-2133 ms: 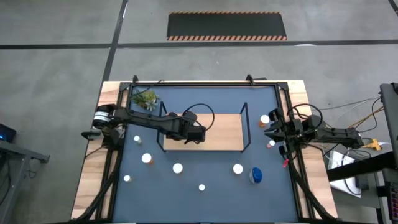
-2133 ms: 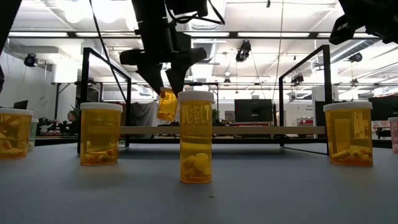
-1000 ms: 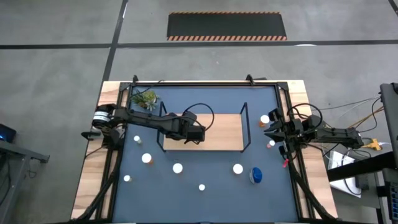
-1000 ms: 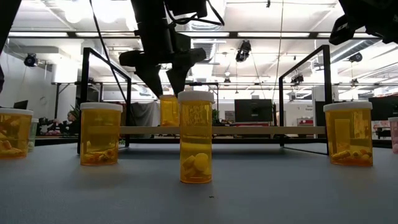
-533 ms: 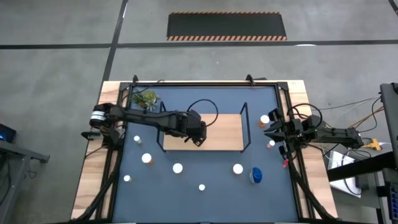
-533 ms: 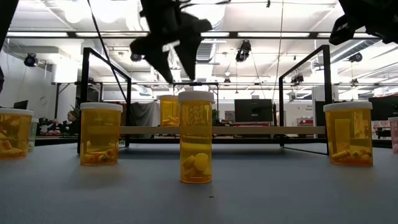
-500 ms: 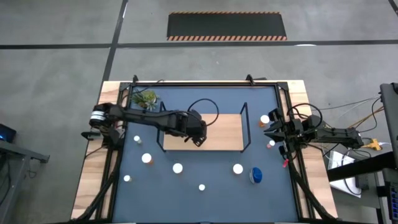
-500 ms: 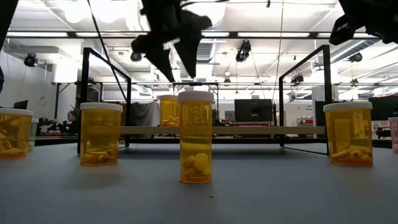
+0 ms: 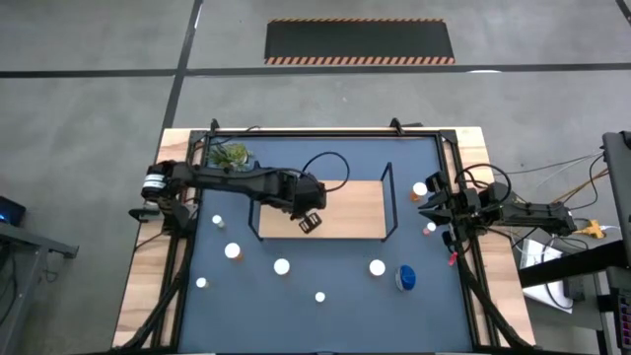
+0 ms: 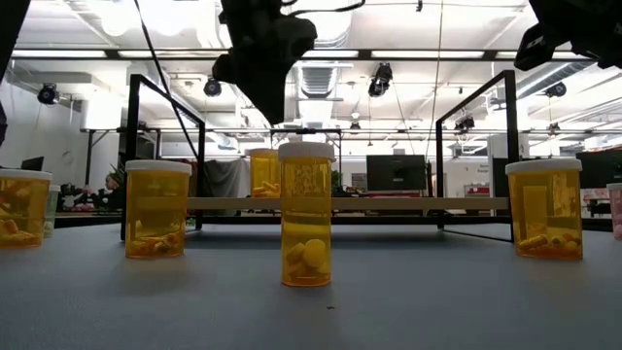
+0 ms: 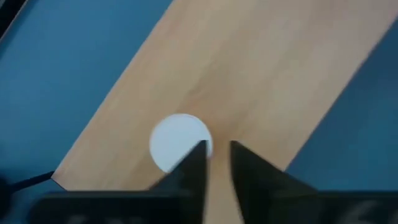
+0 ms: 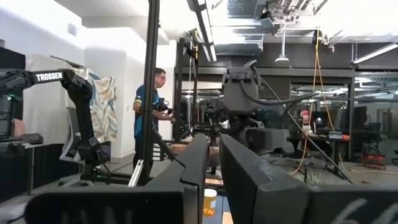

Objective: Pick and place medicine bottles onto shelf by color
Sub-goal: Put the big orange pill bottle on to the shelf

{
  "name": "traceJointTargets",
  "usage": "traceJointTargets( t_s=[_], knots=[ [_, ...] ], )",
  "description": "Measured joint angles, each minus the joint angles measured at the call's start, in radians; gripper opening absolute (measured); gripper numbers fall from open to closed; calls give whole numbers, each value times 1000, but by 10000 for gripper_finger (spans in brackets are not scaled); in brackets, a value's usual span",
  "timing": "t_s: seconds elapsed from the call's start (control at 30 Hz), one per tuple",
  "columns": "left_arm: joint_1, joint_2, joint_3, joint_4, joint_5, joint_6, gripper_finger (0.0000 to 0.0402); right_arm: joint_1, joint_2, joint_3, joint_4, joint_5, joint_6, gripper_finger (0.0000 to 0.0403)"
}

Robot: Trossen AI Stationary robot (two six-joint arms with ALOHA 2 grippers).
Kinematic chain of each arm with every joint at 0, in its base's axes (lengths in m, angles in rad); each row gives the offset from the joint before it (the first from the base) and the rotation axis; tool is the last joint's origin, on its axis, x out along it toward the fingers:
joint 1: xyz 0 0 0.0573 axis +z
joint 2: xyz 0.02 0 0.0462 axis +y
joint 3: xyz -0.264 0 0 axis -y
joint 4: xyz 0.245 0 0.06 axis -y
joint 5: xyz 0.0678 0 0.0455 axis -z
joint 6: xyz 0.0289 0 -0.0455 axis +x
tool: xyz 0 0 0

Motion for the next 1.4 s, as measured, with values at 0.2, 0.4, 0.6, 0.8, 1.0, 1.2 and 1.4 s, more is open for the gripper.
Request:
traceJointTargets(
  t_s=[0.2, 0.4, 0.6, 0.8, 1.0, 1.2, 1.4],
  knots=[
    [7, 0, -38, 7, -7, -5, 5, 0, 0, 0, -7, 0, 0, 38],
    [9, 0, -104, 78, -8, -8, 1, 0, 0, 0, -10, 0, -3, 38],
    [14, -2, -138, 117, -17, -9, 0, 0, 0, 0, -11, 0, -3, 38],
    [21, -2, -145, 96, -82, -9, 0, 0, 0, 0, -12, 0, -2, 38],
    [39, -1, -146, 33, -128, -9, 0, 0, 0, 0, -13, 0, -2, 38],
    [57, 1, -147, -6, -173, -8, 0, 0, 0, 0, -13, 0, -1, 38],
    [77, 1, -148, -38, -193, -8, 0, 0, 0, 0, -13, 0, -2, 38]
  ],
)
